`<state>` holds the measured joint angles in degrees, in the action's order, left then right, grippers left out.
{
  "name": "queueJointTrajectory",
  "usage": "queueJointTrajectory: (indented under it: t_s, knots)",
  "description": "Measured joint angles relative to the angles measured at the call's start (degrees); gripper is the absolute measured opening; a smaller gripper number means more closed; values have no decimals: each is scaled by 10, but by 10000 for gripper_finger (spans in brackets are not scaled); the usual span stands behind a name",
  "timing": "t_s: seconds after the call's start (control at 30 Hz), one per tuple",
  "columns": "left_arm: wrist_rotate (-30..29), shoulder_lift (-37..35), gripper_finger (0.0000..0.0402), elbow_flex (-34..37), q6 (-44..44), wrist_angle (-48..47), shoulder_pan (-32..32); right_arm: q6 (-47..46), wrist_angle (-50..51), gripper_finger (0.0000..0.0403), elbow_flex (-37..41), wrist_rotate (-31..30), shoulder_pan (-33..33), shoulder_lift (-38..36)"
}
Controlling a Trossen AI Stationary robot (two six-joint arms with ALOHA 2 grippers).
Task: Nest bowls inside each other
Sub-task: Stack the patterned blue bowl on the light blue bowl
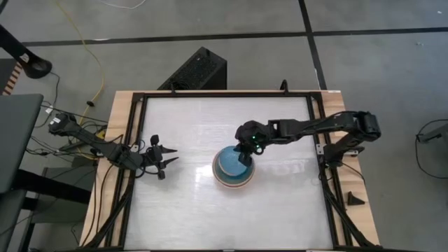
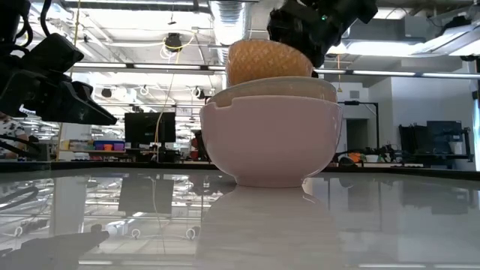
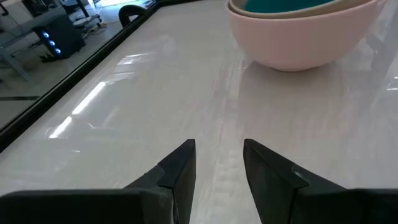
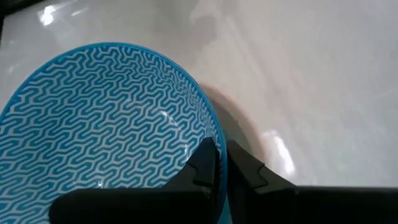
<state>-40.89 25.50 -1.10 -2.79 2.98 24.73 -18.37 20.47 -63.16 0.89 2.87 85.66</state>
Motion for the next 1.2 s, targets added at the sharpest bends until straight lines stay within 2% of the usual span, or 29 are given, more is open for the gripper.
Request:
queueJointTrajectory:
  t_s: [0.37,0.73,0.83,1.07,1.2]
  knots:
    - [0,0,125,0,0,0,0,-12,3,39,0,-27,-16,56]
    - [0,0,125,0,0,0,0,-23,46,42,0,-25,-16,54]
    - [0,0,126,0,0,0,0,-28,45,77,0,-24,-16,54]
    - [0,0,125,0,0,0,0,-28,33,203,0,-21,-13,53]
    - [0,0,125,0,0,0,0,-23,54,252,-22,11,-1,53]
